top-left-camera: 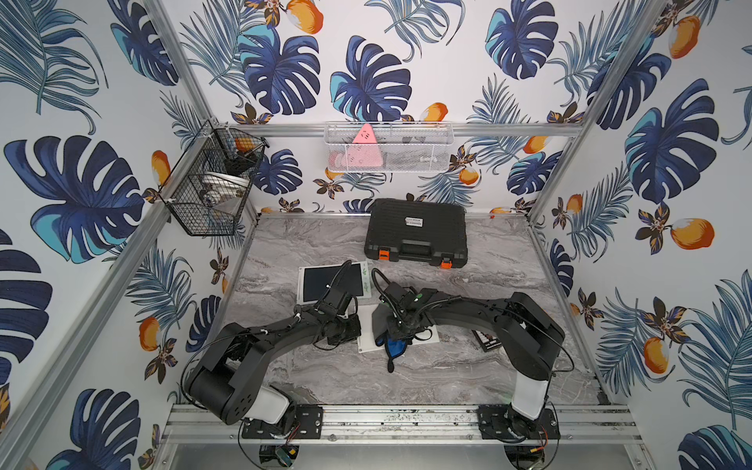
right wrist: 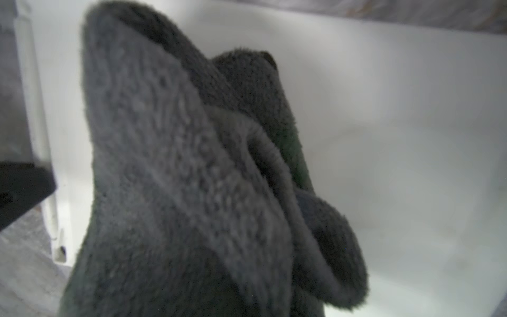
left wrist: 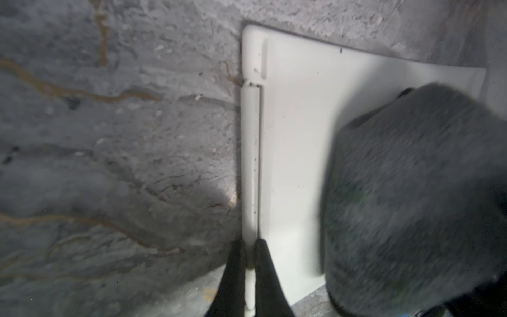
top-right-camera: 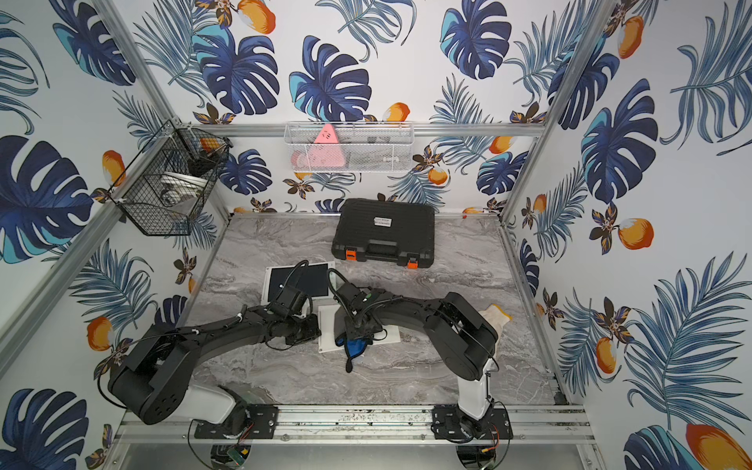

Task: Wipe the drawing tablet
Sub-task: Wipe the dirt from the drawing tablet.

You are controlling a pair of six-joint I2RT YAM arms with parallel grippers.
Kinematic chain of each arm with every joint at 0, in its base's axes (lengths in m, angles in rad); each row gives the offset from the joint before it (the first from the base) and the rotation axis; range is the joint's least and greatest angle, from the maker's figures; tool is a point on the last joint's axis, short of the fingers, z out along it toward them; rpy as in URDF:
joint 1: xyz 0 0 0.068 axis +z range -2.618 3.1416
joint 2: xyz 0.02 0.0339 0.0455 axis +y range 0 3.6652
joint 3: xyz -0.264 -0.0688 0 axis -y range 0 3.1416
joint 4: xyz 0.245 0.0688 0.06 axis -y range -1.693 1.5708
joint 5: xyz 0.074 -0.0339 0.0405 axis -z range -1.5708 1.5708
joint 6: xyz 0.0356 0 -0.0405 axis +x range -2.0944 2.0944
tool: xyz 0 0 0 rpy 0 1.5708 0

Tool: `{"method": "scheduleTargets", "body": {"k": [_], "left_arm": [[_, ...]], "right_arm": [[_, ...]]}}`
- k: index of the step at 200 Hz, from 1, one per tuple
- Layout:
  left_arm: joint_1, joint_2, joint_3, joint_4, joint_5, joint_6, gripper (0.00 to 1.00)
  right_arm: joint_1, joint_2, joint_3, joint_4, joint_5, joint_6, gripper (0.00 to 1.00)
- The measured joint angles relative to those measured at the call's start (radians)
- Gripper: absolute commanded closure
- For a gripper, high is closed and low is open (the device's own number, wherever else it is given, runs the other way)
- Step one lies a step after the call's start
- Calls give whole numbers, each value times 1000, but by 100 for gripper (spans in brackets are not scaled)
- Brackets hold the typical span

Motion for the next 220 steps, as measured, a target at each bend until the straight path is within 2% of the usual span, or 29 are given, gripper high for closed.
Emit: {"method": "scheduleTargets", "body": {"k": [24,43,62,81,108,134,151,175,201,220], "left_arm": [[0,2,0,5,-2,0,95],[-2,9,2,24,0,0,95],[-2,11,2,29,1,0,95],[-2,12,2,30,2,0,95],[-2,13,2,31,5,1,95],[-2,13,2,31,4,1,95],[-2,13,2,32,3,0,96],[-1,13,1,37,3,0,96],[-2,14,1,39,4,0,96],[-2,16,1,40,5,0,96]], "right_arm": [[-134,-74,-96,11,6,-14,100],[-190,-120,-143,12,4,-36,100],[-163,-120,-134,-8,39,-50,100],[-65,-53,-46,-76,90,-50,100],[16,54,86,-85,50,-27,100],[-22,73,113,-114,-4,-8,100],[-96,39,63,-76,-51,-10,100],[-222,-43,-32,-76,-20,-34,100],[-224,-76,-66,-98,29,-71,100],[-168,-50,-32,-125,78,-70,100]]}}
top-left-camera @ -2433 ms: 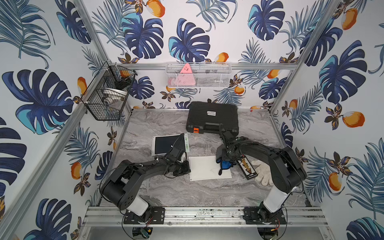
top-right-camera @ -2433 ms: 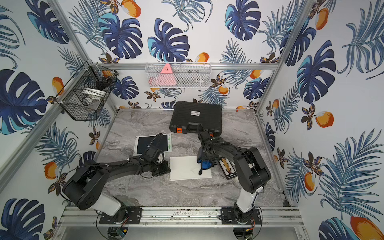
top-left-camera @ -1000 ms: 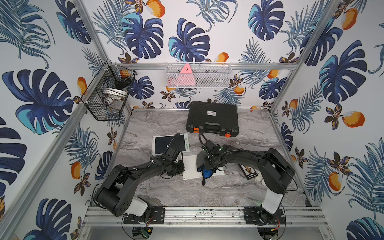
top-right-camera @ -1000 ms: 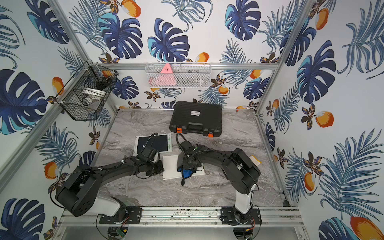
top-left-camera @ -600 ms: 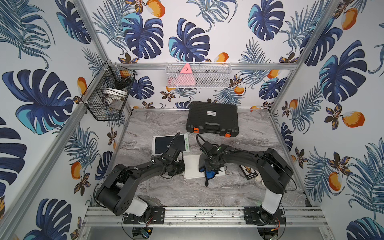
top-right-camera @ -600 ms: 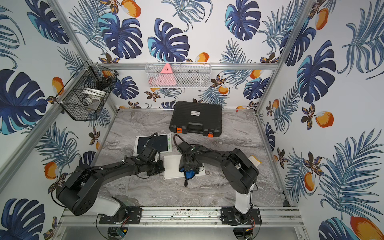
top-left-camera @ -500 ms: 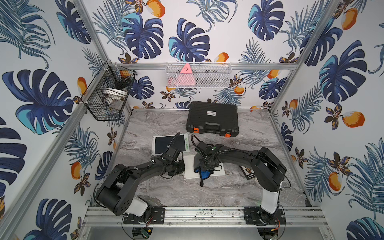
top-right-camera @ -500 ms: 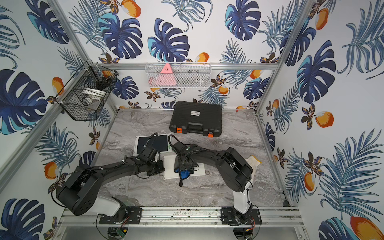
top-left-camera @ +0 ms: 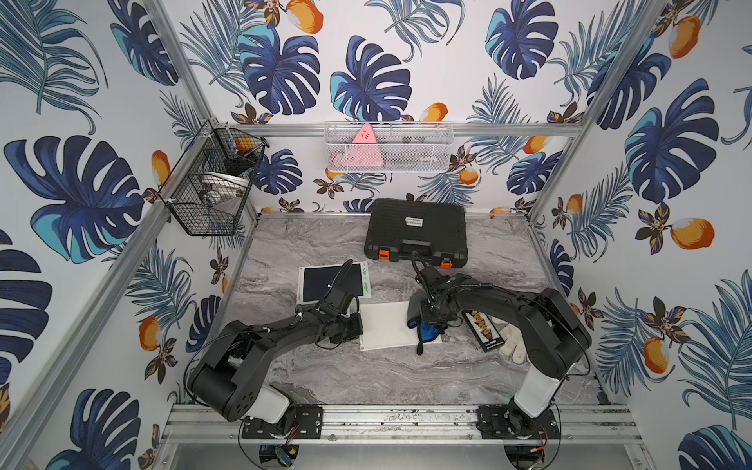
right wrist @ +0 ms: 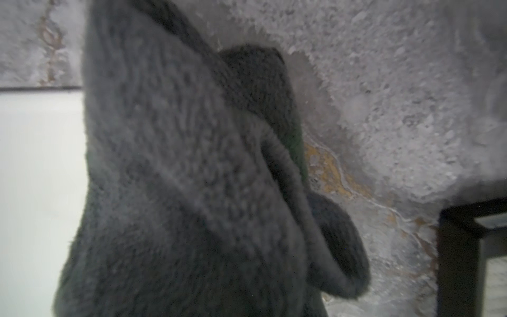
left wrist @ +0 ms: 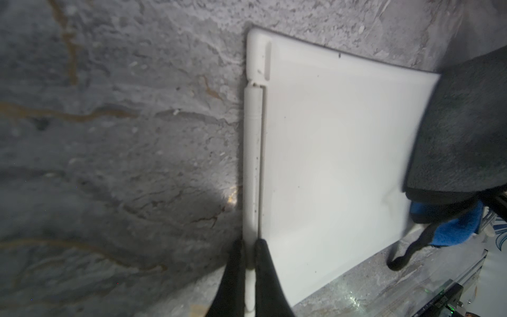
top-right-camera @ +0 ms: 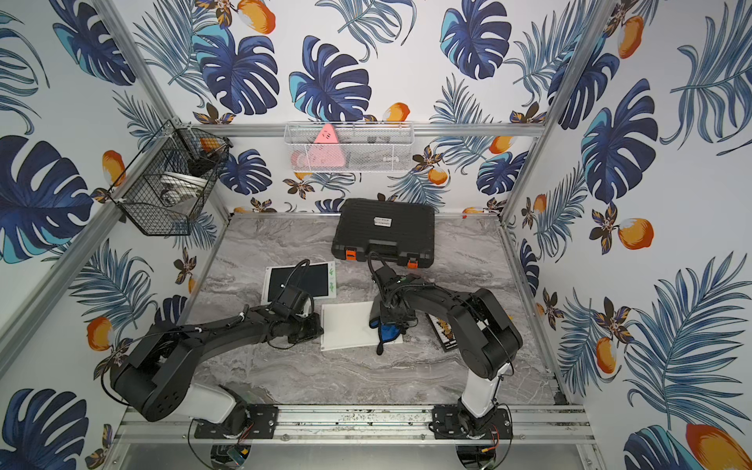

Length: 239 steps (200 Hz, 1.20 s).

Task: Wipe the drawing tablet
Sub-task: Wipe the dirt from the drawing tablet.

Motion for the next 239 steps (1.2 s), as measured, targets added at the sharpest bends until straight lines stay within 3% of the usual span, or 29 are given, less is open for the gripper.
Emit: {"method": "scheduleTargets", "body": {"k": [49,89,115,131,157,202,239], "left_arm": [[0,3,0,2,8,3,97],[-2,3,0,5,6,3,97],[-2,3,0,5,5,3,97],[-3,3,0,10,1,3,97],[-3,3,0,11,1,3,97],[-22,8,-1,18,-7,7,97],[-45,14,-1,42,-35,6,97]], "right_arm": [[193,199,261,-20,-68,34,100],[92,165,208,15,-156,57,100],[-69,70,91,2,-106,58,100],[-101,39,65,-30,-46,32,100],[-66,70,104,-68,-2,19,100],[119,290,393,-99,1,26,100],[77,296,397,-76,-74,45,100]]}}
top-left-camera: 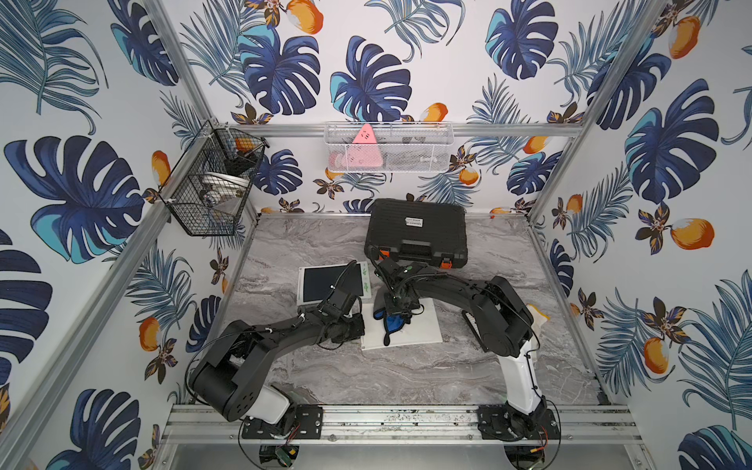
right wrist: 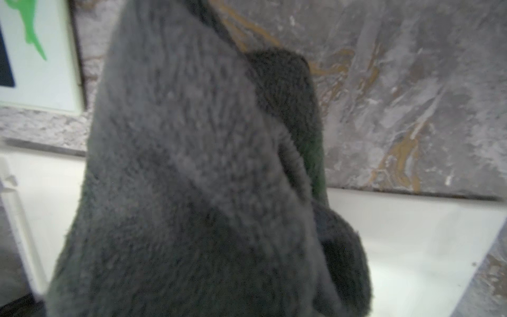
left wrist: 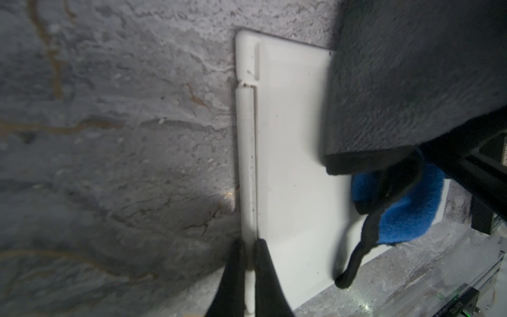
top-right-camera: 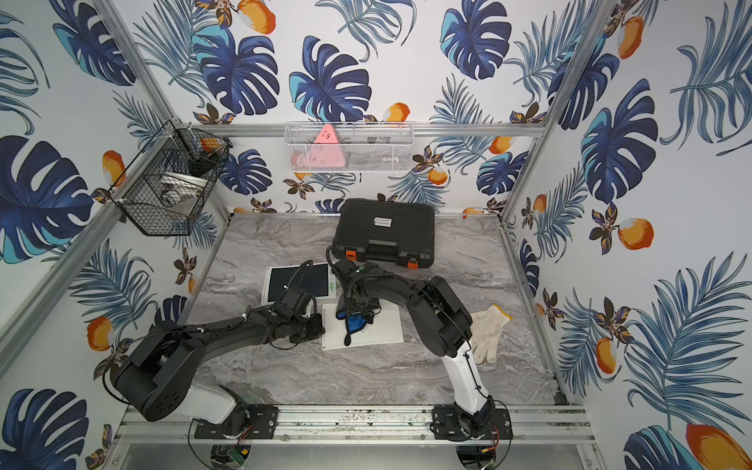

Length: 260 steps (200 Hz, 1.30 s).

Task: Wipe the drawing tablet
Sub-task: Wipe the dirt from the drawing tablet.

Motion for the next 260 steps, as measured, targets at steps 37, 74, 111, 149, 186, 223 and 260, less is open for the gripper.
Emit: {"method": "scheduleTargets", "body": {"k": [37,74,111,149,186,223,260], "left_arm": [[-40,33,-1,101,-11,2,97],[-92,65,0,179,-33,1,98],[-128,82,3,215,-54,-4,98],[-138,79,0,217,-75,-26,98],[-142,76,-16,251,-82,-38,98],[-143,73,-21,258,-85,-52,98],[-143,73,-21,258,-85,-59,98]], "right_arm": [[-159,-156,-197,23,9,6,100],[-131,-213,-229,-25,60,-13,100],[-12,-37,-41,-62,62,-8,100],[3,69,101,-57,-13,40,100],[-169,-4,-3,26,-134,65,100],[-243,-67,-69,-23,13,12,100],[-60,-56,-1,-61,57,8,100]]}}
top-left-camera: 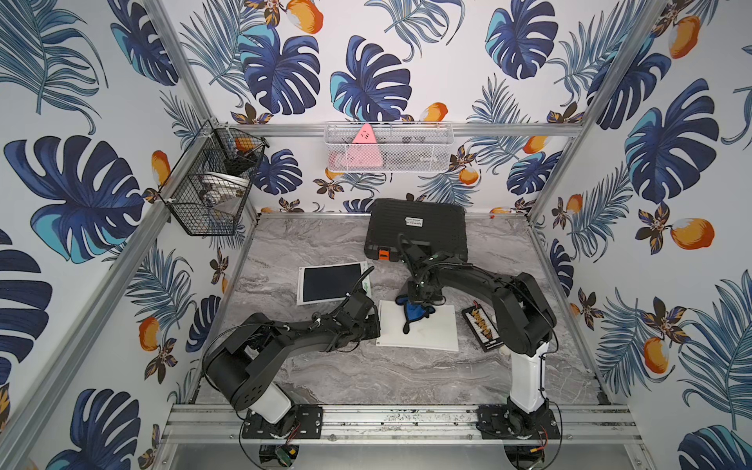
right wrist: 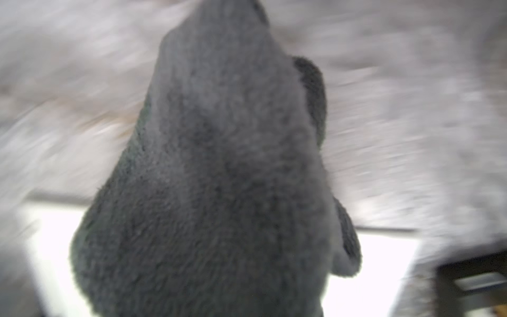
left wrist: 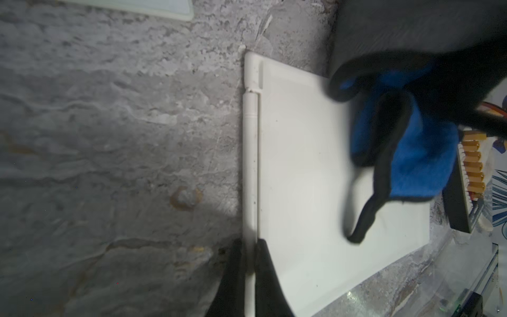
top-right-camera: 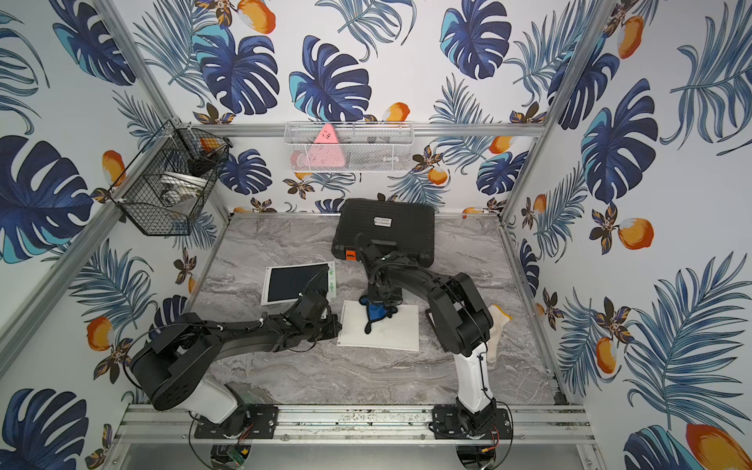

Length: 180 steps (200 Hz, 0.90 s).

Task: Wipe the drawing tablet
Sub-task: Wipe the dirt from the drawing tablet.

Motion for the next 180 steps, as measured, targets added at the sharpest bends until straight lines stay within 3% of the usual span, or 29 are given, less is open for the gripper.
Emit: {"method": "scheduleTargets", "body": {"k": [21,46,66,97,119,139,180], "left_arm": [[0,-2,0,0,-1,-2,98],[-1,-12,-6,-2,-6,-8,98],[-1,-26,-13,-19,-5,-22,98],[-2,-37,-19,-32,-3,-40,99],[-2,-48,-24,-49,-4,-45,99],[-2,-63,-31,-62,-4,-48,99],[-2,-88,-39,-100,-5,-49,99]], "right_arm": [[87,83,79,2,-20,21,100],[76,96,89,-3,-44,36,100],[0,23,-22,35,-55,35,100],[-171,-171,-241,-14,25,2,100],[-212,-255,-330,-44,56,-29,100],[-144,-266,-336,-55,66,-31,100],[124,-128,-206,-13,-2,38,100]]}}
